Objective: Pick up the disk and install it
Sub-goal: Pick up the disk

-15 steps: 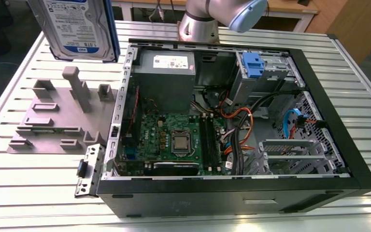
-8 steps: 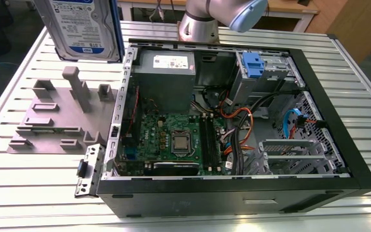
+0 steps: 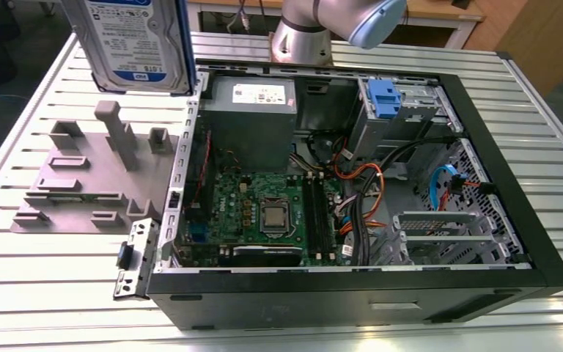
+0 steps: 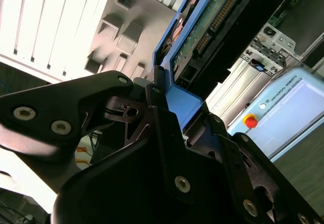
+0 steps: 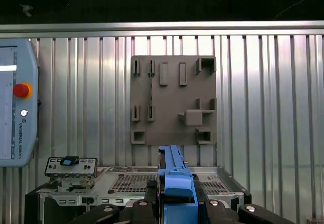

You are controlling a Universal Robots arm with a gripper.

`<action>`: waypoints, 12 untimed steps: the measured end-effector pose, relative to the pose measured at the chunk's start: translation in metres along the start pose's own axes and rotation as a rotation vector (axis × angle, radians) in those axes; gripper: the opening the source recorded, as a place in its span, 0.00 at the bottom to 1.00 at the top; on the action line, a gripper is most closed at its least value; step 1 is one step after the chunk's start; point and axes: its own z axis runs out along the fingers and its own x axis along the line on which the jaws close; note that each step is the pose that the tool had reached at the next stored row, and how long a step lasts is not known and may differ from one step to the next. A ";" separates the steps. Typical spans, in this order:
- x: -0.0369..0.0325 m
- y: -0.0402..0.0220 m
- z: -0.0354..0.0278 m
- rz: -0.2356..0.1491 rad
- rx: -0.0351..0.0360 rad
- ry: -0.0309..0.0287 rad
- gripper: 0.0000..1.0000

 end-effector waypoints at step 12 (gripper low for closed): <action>0.0031 -0.0073 0.0001 0.000 -0.0001 0.0002 0.36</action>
